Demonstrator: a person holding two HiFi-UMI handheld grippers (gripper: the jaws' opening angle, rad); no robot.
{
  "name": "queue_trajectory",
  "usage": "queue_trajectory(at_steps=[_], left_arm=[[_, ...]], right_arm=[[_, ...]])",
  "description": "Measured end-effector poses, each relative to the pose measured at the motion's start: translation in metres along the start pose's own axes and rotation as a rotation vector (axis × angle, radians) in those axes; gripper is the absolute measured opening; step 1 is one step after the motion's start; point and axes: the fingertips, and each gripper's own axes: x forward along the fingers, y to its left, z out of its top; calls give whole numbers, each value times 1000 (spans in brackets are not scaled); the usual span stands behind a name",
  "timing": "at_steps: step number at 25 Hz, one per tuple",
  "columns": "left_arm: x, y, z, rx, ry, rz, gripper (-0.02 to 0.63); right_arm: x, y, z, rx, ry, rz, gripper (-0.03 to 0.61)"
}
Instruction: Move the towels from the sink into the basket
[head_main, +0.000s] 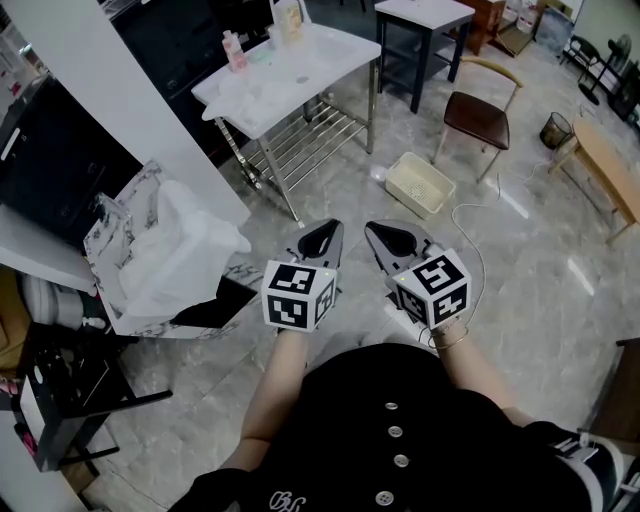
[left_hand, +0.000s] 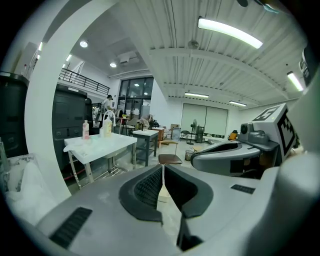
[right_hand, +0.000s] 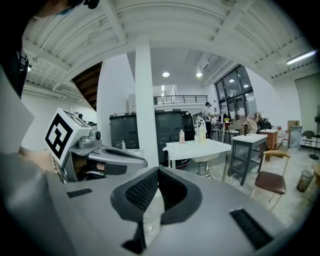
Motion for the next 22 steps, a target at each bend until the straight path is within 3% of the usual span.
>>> queue_trajectory(at_steps=[3, 4, 7, 12, 15, 22], left_arm=[[3, 0, 1, -4, -13, 25, 28], [4, -1, 1, -4, -15, 29, 31], [9, -3, 0, -14, -14, 37, 134], [15, -9, -1, -27, -24, 55, 218], [15, -15, -3, -44, -30, 54, 219], [22, -14, -11, -60, -6, 75, 219]], right_arm=[[-3, -5, 0, -3, -19, -6, 7], [-4, -7, 1, -4, -24, -7, 46], [-5, -14, 1, 0, -32, -5, 90], [-9, -25, -3, 8, -35, 3, 210], [-11, -28, -10, 20, -20, 1, 280], [-11, -37, -20, 28, 8, 7, 312]])
